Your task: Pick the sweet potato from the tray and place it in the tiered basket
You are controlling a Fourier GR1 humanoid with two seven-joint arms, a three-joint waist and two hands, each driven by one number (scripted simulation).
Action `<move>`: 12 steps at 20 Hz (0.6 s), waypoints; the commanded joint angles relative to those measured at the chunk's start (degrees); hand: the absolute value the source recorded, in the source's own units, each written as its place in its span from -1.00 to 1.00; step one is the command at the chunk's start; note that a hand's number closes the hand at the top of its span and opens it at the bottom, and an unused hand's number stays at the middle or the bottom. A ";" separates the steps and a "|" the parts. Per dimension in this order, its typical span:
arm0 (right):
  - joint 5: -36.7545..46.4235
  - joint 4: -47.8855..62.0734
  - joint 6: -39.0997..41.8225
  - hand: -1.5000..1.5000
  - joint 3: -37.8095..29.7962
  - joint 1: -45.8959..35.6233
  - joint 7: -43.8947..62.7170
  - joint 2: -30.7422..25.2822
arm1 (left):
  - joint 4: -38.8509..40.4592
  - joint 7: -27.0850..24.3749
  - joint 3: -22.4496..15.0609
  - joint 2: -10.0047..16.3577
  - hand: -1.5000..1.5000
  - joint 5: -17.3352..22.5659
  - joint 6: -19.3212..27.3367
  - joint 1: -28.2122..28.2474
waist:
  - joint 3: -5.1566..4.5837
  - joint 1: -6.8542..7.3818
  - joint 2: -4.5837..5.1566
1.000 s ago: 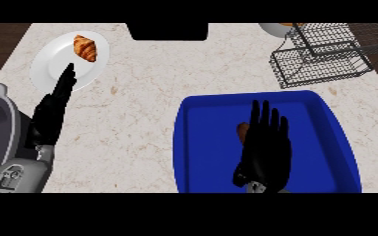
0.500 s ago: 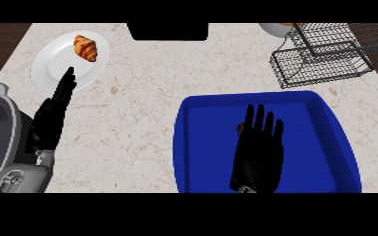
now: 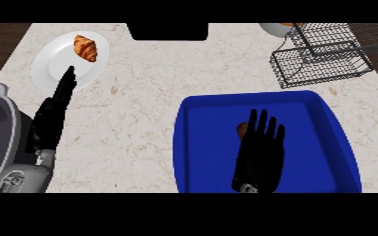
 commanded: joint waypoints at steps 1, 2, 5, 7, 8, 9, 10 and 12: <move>-0.67 3.51 -2.36 -1.00 0.67 -0.30 10.88 0.84 | -1.03 2.09 1.21 0.99 0.00 0.36 -1.64 -0.83 | 0.02 0.06 0.02; 0.52 0.38 1.41 -1.00 -2.29 0.07 7.75 0.84 | 1.85 -0.94 2.16 0.51 0.00 0.49 -1.99 -0.85 | -0.02 -0.37 0.02; -0.90 4.53 -0.44 -1.00 -2.72 -2.40 8.80 0.84 | 0.46 -1.91 0.88 -1.26 0.00 -1.00 -0.88 1.15 | -0.02 0.09 0.08; -4.11 6.08 -1.40 -1.00 0.05 -4.96 12.01 0.84 | 2.17 -0.56 0.82 -2.39 0.00 -1.46 -0.84 -2.06 | -0.01 0.07 0.14; -2.27 6.28 -3.92 -1.00 -1.00 -1.00 8.96 0.84 | 0.45 -0.75 1.77 -0.65 0.00 -1.05 -2.15 -0.26 | 0.00 0.01 0.04; -1.90 7.14 -2.74 -1.00 -2.30 -2.41 8.52 0.84 | -0.66 -0.38 1.49 -0.92 0.00 -1.76 -1.46 0.98 | 0.01 0.13 0.02; -2.93 7.64 -2.24 -1.00 -3.18 -2.70 7.34 0.84 | 2.33 -2.64 2.83 -0.30 0.00 -0.30 -3.81 0.30 | -0.01 -0.03 0.08; -4.78 11.71 -5.94 -1.00 -2.17 -4.04 8.82 0.84 | 1.77 1.33 1.58 -1.87 0.00 -2.33 -1.68 -2.13 | 0.02 0.06 0.14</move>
